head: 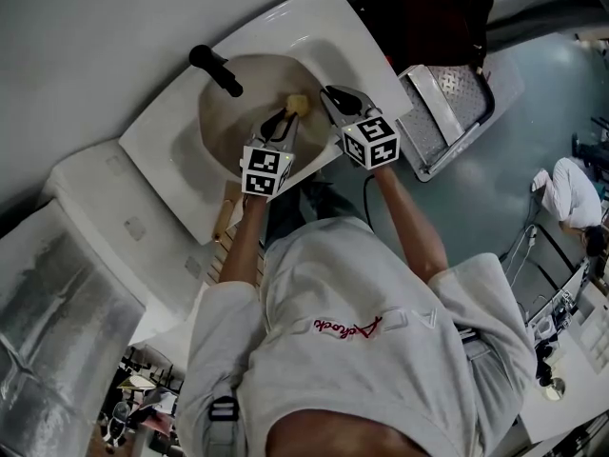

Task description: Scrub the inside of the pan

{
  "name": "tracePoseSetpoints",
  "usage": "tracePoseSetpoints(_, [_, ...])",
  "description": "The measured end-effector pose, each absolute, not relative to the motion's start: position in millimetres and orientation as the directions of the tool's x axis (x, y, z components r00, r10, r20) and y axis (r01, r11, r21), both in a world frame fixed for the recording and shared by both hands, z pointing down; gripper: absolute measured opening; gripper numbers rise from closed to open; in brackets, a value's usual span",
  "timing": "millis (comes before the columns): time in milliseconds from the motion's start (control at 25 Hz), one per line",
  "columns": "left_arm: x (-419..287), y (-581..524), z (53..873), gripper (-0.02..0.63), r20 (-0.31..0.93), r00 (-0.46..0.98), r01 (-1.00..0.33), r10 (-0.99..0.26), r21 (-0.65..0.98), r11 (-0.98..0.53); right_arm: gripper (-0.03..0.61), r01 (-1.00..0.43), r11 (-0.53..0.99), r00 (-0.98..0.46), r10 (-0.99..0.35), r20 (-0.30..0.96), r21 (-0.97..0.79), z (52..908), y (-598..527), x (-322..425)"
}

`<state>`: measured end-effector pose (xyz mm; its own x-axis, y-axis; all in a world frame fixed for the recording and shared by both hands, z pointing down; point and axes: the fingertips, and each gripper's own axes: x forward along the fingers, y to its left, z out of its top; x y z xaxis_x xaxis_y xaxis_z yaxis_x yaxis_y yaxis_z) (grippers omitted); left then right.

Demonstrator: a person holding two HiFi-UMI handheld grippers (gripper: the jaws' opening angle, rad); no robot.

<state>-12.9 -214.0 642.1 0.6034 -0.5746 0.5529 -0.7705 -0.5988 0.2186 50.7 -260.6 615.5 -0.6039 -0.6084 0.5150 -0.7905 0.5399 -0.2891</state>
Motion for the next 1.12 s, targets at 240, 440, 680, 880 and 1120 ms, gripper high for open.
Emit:
tracePoseSetpoints(240, [-6.1, -196.2, 639.0, 0.081, 0.551, 0.647, -0.716, -0.527, 0.204, -0.667, 0.044, -0.795, 0.535, -0.599, -0.612, 0.517, -0.287, 616.0, -261.2, 50.6])
tracePoseSetpoints(440, [-12.1, -194.1, 635.0, 0.081, 0.531, 0.645, -0.730, -0.550, 0.212, -0.650, 0.043, -0.795, 0.533, -0.598, -0.611, 0.520, -0.288, 616.5, -261.7, 49.1])
tracePoseSetpoints(680, [-30.4, -228.4, 631.5, 0.083, 0.525, 0.584, -0.783, -0.619, 0.163, -0.600, 0.043, -0.796, 0.533, -0.596, -0.609, 0.523, -0.287, 617.2, -262.4, 48.7])
tracePoseSetpoints(880, [-42.1, -258.5, 621.7, 0.083, 0.503, 0.534, -0.826, -0.680, 0.139, -0.546, 0.043, -0.794, 0.534, -0.599, -0.606, 0.523, -0.291, 617.9, -263.2, 48.2])
tracePoseSetpoints(1120, [-54.2, -279.0, 618.4, 0.083, 0.499, 0.474, -0.867, -0.725, 0.121, -0.484, 0.043, -0.791, 0.535, -0.603, -0.601, 0.525, -0.296, 618.6, -263.4, 48.4])
